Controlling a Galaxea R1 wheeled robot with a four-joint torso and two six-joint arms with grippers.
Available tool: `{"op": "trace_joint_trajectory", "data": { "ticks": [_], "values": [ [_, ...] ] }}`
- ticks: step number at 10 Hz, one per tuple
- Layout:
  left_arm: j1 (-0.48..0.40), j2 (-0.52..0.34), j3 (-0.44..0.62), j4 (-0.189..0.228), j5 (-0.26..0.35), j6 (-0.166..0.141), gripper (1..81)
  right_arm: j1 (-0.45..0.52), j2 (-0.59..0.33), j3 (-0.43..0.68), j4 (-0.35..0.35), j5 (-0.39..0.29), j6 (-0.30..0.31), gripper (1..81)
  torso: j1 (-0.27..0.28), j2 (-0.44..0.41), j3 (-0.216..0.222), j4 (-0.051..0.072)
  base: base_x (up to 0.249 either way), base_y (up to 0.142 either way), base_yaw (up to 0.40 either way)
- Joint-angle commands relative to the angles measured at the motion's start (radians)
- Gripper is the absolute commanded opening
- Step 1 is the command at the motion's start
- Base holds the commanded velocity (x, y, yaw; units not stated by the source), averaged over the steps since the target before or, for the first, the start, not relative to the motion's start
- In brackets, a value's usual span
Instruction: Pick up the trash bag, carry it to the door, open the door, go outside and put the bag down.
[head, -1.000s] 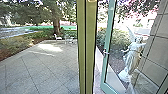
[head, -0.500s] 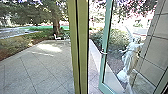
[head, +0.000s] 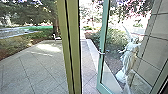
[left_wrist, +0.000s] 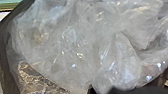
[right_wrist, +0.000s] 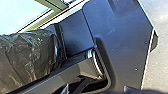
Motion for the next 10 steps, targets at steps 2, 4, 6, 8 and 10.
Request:
{"op": "trace_joint_trajectory", "data": {
  "ticks": [2, 4, 6, 8, 10],
  "values": [
    [-0.045, 0.001, 0.001, 0.005, 0.072, 0.009, 1.0, 0.033, 0.011, 0.007, -0.007, -0.057, -0.004, 81.1, 0.0, 0.0, 0.0, 0.0, 0.0, -0.12, 0.0],
    [-0.045, 0.004, 0.001, 0.005, 0.072, 0.007, 1.0, 0.032, 0.01, 0.007, -0.007, -0.057, -0.004, 81.1, 0.0, 0.0, 0.0, 0.0, 0.0, -0.124, 0.0],
    [-0.045, 0.004, 0.001, 0.005, 0.072, 0.007, 1.0, 0.029, 0.01, 0.001, -0.008, -0.058, -0.004, 81.1, 0.0, 0.0, 0.0, 0.0, 0.0, -0.125, 0.0],
    [-0.045, 0.004, 0.001, 0.005, 0.072, 0.009, 1.0, 0.02, 0.01, 0.0, -0.013, -0.057, -0.004, 81.1, 0.0, 0.0, 0.0, 0.0, 0.0, -0.125, 0.0],
    [-0.045, 0.005, 0.001, 0.005, 0.072, 0.009, 1.0, 0.017, 0.01, -0.003, -0.014, -0.058, -0.004, 81.1, 0.0, 0.0, 0.0, 0.0, 0.0, -0.125, 0.0]
  ]
}}
